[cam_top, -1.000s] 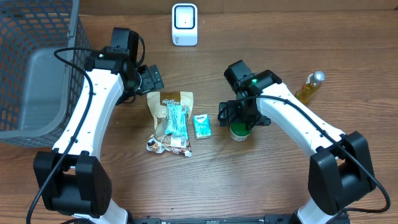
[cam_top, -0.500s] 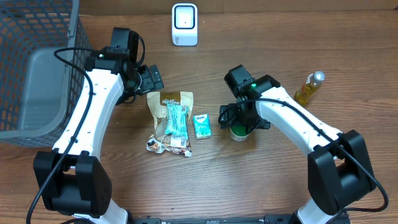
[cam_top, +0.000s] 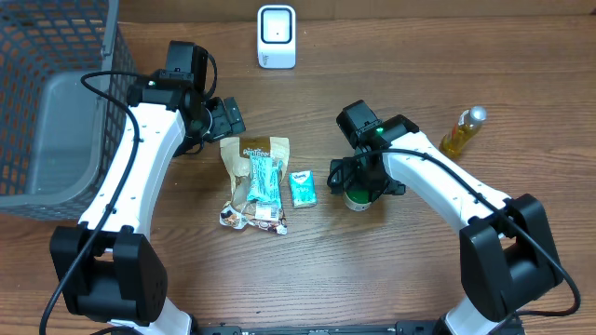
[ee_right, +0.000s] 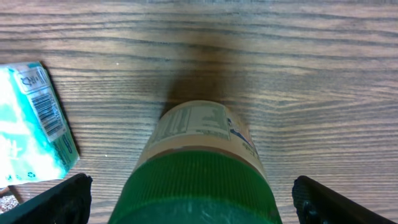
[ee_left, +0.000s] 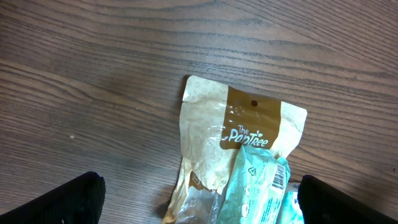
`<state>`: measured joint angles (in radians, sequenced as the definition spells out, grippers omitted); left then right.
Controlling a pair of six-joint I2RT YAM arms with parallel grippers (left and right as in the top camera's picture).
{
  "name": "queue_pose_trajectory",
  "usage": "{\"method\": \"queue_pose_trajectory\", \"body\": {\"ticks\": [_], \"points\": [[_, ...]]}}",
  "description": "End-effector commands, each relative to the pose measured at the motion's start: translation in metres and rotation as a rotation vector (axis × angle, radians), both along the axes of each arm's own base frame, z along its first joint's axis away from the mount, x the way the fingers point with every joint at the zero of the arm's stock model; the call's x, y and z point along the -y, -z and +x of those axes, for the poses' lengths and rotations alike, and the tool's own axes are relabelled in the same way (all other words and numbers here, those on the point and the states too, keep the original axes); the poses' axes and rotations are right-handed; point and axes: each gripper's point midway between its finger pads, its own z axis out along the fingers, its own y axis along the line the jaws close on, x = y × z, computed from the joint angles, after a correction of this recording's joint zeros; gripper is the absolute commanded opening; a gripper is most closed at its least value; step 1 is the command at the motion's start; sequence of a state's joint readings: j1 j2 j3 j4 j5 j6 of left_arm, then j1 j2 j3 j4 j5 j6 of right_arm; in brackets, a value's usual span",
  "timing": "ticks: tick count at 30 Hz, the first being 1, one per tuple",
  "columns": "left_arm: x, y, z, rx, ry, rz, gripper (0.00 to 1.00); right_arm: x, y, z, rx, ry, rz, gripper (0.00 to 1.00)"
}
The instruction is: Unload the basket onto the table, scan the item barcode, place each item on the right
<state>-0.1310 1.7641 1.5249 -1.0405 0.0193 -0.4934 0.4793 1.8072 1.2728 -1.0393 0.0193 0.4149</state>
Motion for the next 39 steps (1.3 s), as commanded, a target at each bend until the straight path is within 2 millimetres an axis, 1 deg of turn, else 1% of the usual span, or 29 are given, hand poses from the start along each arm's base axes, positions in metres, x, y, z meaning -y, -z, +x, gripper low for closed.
{"method": "queue_pose_trajectory", "body": {"ticks": [1,27,31,35,39], "points": [[0.0006,-0.0040,0.0038,0.014,0.011,0.002,1.00,0.0018,-0.0031,0.0012,0.019,0.007,-0.008,1.00],[0.0006,-0.0040,0.0038,0.014,0.011,0.002,1.00,0.0032,-0.0027,-0.0008,0.011,0.007,-0.014,1.00],[0.0006,-0.0040,0.0038,0.014,0.011,0.002,1.00,0.0082,-0.0029,0.0017,0.026,0.010,-0.043,1.00],[0.0006,-0.0040,0.0038,0.014,0.011,0.002,1.00,0.0082,-0.0029,0.0014,0.025,0.059,-0.040,1.00],[0.0006,-0.0040,0.0038,0.014,0.011,0.002,1.00,0.0082,-0.0029,0.0011,0.023,0.062,-0.040,1.00]]}}
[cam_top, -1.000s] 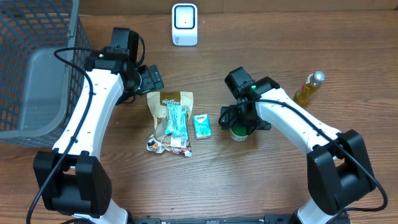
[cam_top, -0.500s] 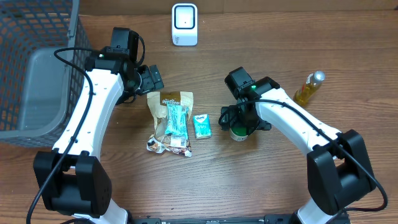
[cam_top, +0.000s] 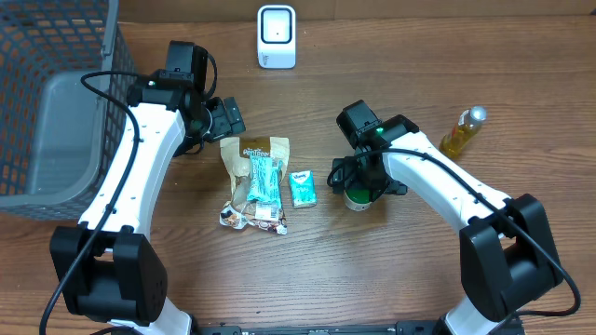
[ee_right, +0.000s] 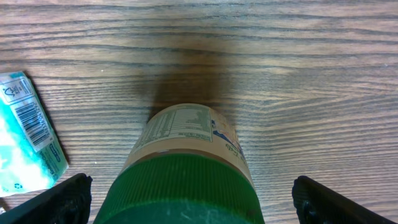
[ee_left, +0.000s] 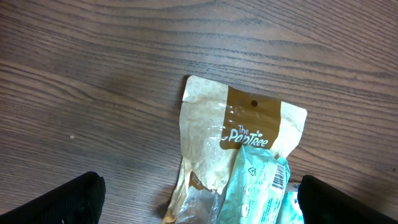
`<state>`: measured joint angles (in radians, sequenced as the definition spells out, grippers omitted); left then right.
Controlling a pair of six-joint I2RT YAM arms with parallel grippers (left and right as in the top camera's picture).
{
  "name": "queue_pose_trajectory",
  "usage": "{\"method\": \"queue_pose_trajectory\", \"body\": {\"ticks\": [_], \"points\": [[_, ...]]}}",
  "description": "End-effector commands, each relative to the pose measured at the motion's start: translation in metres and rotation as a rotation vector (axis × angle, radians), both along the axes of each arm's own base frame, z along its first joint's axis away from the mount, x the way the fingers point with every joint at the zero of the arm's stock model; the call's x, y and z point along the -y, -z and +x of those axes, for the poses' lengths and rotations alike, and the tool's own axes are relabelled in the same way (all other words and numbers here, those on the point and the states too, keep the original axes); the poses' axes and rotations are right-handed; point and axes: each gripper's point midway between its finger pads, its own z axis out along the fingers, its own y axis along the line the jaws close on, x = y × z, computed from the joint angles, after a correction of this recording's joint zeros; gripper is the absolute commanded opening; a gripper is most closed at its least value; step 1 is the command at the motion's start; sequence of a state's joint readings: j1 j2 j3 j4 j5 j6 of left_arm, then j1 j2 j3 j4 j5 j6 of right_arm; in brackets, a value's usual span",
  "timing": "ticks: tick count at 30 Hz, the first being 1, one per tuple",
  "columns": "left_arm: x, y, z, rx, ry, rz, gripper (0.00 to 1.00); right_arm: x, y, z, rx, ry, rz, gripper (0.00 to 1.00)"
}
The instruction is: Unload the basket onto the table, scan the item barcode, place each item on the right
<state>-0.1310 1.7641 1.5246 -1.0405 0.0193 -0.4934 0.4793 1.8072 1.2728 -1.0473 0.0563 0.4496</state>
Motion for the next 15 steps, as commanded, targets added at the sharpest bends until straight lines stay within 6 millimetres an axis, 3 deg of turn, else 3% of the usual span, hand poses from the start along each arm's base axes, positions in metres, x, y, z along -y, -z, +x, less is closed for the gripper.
{"method": "queue_pose_trajectory", "body": {"ticks": [1,15], "points": [[0.001,-0.004,0.004,0.015,0.011,0.002,1.00,0.002,-0.003,-0.001,0.010,0.026,-0.004,1.00],[0.001,-0.004,0.004,0.015,0.011,0.002,1.00,0.003,0.010,-0.005,0.011,0.048,-0.002,1.00]]}}
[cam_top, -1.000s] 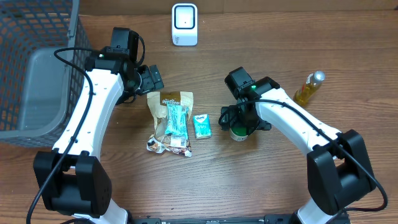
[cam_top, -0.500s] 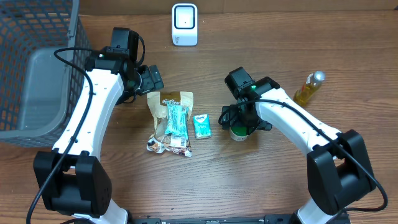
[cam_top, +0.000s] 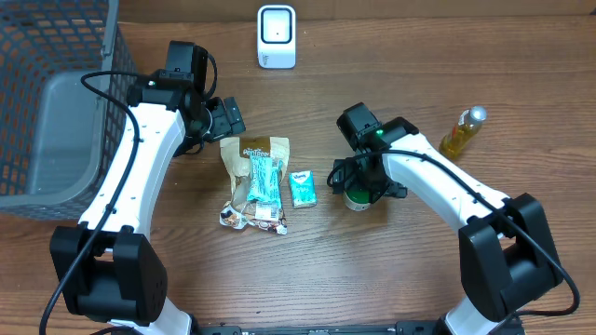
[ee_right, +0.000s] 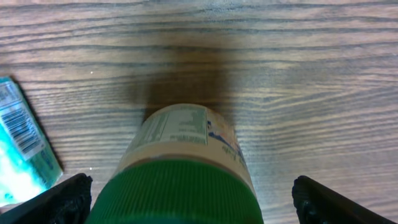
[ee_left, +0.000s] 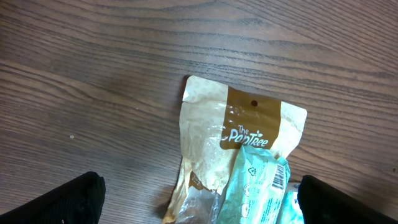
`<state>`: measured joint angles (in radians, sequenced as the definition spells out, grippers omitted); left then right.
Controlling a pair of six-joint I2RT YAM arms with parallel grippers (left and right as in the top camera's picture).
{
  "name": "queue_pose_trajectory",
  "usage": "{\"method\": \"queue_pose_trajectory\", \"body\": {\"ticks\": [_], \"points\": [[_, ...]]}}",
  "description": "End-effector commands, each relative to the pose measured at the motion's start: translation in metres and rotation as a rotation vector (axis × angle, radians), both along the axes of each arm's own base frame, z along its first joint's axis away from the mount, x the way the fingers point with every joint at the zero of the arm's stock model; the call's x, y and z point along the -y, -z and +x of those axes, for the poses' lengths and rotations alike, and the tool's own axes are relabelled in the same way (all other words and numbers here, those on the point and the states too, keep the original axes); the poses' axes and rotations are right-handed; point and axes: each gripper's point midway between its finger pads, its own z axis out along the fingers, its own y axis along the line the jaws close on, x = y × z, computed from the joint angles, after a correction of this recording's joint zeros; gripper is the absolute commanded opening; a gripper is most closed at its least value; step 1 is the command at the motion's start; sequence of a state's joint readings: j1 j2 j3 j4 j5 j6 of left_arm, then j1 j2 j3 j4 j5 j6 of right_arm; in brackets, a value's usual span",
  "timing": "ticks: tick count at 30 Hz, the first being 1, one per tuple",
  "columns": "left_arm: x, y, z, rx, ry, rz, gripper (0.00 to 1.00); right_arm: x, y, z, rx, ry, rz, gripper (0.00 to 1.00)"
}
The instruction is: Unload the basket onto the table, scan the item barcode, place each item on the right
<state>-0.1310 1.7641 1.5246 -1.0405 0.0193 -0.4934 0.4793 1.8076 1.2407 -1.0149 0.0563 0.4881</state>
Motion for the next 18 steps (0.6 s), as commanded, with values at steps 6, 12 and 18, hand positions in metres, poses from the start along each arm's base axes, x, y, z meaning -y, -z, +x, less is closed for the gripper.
{"method": "queue_pose_trajectory", "body": {"ticks": [6,12,18], "points": [[0.001,-0.004,0.004,0.015,0.011,0.002,1.00,0.005,0.011,-0.007,0.004,0.008,-0.014,1.00],[0.001,-0.004,0.004,0.015,0.011,0.002,1.00,0.011,0.010,-0.004,0.024,0.008,-0.050,0.82],[0.001,-0.004,0.004,0.015,0.011,0.002,1.00,0.014,0.010,-0.003,0.023,0.016,-0.051,0.80]]}}
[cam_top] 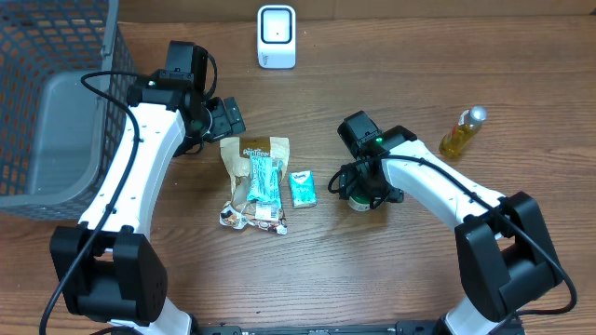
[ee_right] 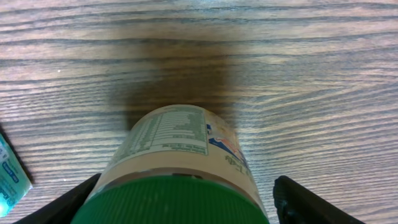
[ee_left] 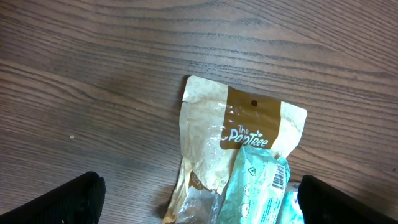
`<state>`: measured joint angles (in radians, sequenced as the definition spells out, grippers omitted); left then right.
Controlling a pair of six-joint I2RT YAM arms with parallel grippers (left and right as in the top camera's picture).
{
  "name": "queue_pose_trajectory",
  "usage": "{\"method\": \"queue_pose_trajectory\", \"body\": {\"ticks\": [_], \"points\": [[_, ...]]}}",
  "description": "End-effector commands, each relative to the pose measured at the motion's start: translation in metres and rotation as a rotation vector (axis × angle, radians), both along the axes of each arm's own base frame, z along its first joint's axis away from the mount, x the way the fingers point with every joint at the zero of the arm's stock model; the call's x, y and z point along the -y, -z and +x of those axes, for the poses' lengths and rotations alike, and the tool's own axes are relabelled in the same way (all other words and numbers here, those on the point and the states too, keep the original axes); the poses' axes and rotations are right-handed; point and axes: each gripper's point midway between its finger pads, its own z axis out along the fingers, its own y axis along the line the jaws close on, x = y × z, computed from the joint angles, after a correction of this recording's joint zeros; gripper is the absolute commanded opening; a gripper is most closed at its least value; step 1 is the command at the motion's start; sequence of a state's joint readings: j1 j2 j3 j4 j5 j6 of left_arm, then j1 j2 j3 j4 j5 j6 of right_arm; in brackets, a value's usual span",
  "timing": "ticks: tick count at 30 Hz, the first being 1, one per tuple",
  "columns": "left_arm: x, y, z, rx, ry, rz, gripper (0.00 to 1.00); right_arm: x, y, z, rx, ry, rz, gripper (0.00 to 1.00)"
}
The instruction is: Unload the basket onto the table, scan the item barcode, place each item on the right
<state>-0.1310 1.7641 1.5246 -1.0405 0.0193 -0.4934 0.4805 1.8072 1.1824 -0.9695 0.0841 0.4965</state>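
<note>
A jar with a green lid (ee_right: 180, 155) and a printed label stands upright on the wood table, right of centre. My right gripper (ee_right: 186, 199) is down around its lid, jaws open and drawn in close: one finger is at the lid's edge, the other a sliver off. From above, the right gripper (cam_top: 363, 191) hides most of the jar (cam_top: 357, 203). The white barcode scanner (cam_top: 277, 35) stands at the back. My left gripper (cam_top: 228, 119) hangs open over the top of a tan snack pouch (ee_left: 211, 143), holding nothing.
A teal packet (cam_top: 264, 179) lies on the pouch, and a small teal pack (cam_top: 302, 189) sits just left of the jar. A yellow bottle (cam_top: 463, 131) lies at the right. A wire basket (cam_top: 56, 102) with a grey bin fills the left side.
My right gripper's fingers have drawn in closer to the jar's lid, and the wrist has shifted a little so the small teal pack is nearly out of its view. The left arm is unchanged.
My right gripper stood wide open over the green-lidded jar with the teal pack at its left. Over the following moments it shifted slightly, with the pack sliding out of view. Now the fingers sit close against the lid. The left arm stayed still over the pouch.
</note>
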Motion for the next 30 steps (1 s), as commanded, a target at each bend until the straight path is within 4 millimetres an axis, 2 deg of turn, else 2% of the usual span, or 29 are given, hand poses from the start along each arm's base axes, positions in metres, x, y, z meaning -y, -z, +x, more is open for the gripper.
{"method": "queue_pose_trajectory", "body": {"ticks": [1,3,7,8,10,14,21,30], "points": [[0.001,-0.004,0.004,0.015,0.011,0.002,1.00,0.007,-0.004,0.003,0.022,0.007,-0.024,0.80],[0.001,-0.004,0.004,0.015,0.011,0.002,1.00,0.007,-0.004,0.002,0.021,0.007,-0.029,0.80],[0.001,-0.004,0.004,0.015,0.011,0.002,1.00,0.006,-0.004,0.005,0.032,0.008,-0.023,0.99],[0.001,-0.004,0.004,0.015,0.011,0.002,1.00,0.005,-0.004,0.007,0.039,0.007,-0.019,1.00],[0.001,-0.004,0.004,0.015,0.011,0.002,1.00,0.004,-0.004,0.008,0.045,0.008,-0.015,0.99],[0.001,-0.004,0.004,0.015,0.011,0.002,1.00,0.003,-0.004,0.007,0.045,0.002,-0.016,0.88],[0.001,-0.004,0.004,0.015,0.011,0.002,1.00,-0.004,-0.004,0.007,0.054,-0.037,-0.013,0.86],[0.001,-0.004,0.004,0.015,0.011,0.002,1.00,-0.003,-0.004,0.005,0.044,-0.050,-0.018,0.84]]}}
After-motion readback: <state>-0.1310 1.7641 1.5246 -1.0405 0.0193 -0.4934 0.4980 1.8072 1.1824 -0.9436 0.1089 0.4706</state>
